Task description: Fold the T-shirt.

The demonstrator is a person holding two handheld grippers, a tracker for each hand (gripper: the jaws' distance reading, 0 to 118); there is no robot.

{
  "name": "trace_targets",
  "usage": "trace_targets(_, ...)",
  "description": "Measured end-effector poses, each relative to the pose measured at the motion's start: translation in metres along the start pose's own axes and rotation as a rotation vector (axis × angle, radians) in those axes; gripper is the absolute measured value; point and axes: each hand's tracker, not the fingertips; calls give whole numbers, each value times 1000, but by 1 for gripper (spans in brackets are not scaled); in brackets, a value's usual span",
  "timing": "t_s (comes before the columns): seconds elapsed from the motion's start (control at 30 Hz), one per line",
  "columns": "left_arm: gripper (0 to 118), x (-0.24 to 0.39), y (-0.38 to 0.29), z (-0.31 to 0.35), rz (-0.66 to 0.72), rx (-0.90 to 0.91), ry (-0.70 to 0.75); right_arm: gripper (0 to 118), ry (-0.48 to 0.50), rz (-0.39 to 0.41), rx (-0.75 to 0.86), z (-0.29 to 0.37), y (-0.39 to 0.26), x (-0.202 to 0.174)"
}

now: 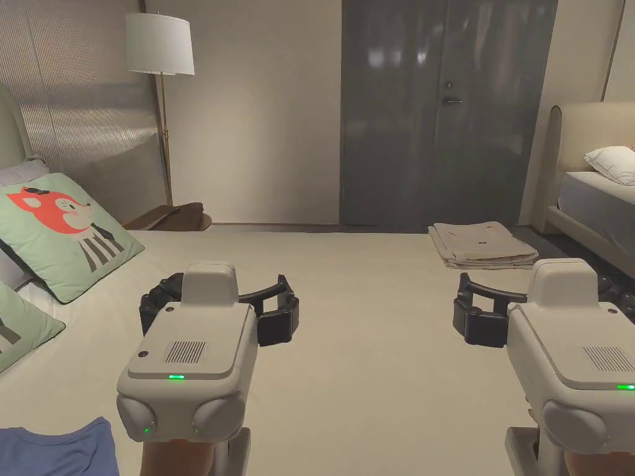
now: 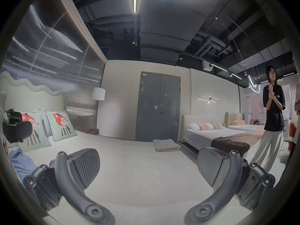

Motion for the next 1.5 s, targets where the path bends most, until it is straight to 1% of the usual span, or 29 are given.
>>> trace_targets(0.2,111,1,0,0,-6,1,6,117,0,-11,-1,1,2,0)
trace_targets(0.97,111,0,-1,3,-14,18,29,117,16,-4,7,-3,0,-2)
trace_targets(1.5,111,2,-2,5,-26,29,31,117,4,0,13,-1,-2,0)
